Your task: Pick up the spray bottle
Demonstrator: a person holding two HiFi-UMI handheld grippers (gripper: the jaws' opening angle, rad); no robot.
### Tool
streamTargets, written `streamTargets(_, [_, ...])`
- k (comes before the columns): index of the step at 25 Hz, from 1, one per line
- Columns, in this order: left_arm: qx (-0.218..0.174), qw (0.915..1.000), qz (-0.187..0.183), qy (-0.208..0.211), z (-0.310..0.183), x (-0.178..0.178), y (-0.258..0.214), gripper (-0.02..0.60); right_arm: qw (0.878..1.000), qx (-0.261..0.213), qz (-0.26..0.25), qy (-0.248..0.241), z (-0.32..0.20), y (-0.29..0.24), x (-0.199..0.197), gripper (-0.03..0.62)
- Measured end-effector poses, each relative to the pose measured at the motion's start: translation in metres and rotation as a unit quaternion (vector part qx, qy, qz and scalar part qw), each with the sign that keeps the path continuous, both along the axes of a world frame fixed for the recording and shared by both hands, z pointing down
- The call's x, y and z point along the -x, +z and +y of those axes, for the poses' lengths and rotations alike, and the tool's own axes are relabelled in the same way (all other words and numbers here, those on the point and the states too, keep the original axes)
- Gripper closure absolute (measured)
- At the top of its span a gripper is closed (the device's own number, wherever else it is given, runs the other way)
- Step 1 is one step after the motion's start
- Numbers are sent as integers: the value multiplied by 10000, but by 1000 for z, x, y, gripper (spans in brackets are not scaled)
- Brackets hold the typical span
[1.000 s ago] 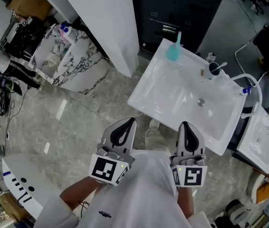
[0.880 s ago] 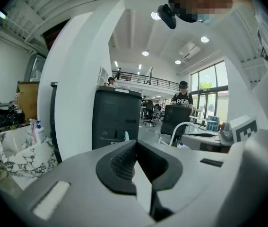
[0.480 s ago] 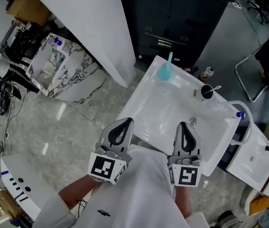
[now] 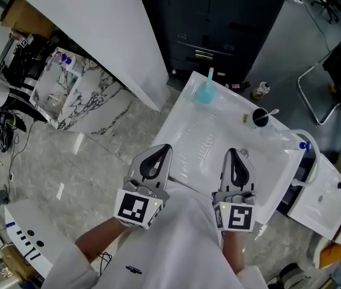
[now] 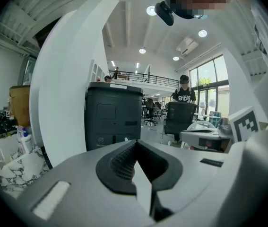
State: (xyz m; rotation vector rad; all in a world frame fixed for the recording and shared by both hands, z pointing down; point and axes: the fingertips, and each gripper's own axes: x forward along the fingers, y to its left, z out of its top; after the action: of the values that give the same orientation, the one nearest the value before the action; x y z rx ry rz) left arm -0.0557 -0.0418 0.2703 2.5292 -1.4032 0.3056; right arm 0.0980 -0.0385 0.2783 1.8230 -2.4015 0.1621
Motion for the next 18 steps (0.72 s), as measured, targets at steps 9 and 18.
streamTargets(9, [-70,9999,-63,-96,-24,-11,9,577,9999,82,57,31,-2,9,-9,588])
streamTargets(18, [-77,9996,-244,-117,-69,-29,37,575,9999,79,117,-14,-27,21,-13,588])
